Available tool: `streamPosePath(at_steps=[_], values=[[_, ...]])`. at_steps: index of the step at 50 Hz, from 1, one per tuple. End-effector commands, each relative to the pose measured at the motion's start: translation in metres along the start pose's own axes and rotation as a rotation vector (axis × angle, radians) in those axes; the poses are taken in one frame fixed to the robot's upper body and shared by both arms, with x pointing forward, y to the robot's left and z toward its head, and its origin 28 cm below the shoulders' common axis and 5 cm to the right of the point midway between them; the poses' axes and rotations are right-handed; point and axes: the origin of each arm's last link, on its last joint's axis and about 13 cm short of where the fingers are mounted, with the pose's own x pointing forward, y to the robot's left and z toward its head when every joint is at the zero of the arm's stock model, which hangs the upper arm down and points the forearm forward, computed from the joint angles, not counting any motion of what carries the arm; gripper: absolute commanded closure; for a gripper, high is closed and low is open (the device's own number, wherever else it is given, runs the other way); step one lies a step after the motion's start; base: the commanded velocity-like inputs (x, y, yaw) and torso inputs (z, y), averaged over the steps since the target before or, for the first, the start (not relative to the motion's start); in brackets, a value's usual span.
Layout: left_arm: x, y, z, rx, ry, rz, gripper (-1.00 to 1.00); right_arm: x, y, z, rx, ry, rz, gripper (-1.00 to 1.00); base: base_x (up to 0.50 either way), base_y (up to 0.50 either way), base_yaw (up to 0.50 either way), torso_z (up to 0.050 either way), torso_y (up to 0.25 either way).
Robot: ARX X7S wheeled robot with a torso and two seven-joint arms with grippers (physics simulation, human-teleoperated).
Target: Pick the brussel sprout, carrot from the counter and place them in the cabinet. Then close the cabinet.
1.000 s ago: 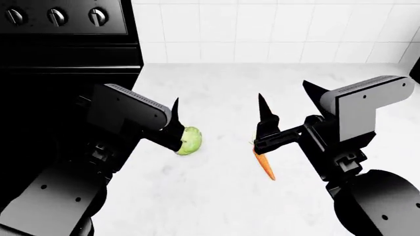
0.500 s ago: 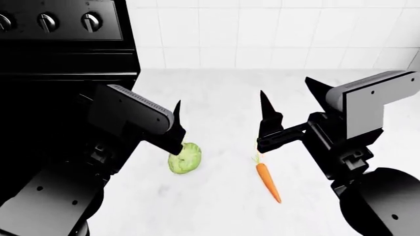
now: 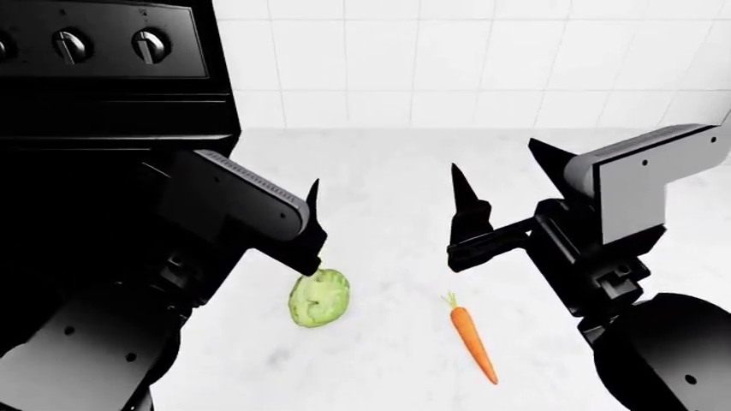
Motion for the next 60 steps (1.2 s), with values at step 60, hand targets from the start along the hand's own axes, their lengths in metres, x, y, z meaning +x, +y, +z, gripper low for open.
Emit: streamPosePath(at_steps=[60], values=[[-0.007, -0.001, 0.001, 0.036, 0.019, -0.029, -1.00, -0.041, 0.002, -0.050, -0.070, 0.507, 0.184, -1.00, 0.00, 0.00, 0.00, 0.000, -0.001]])
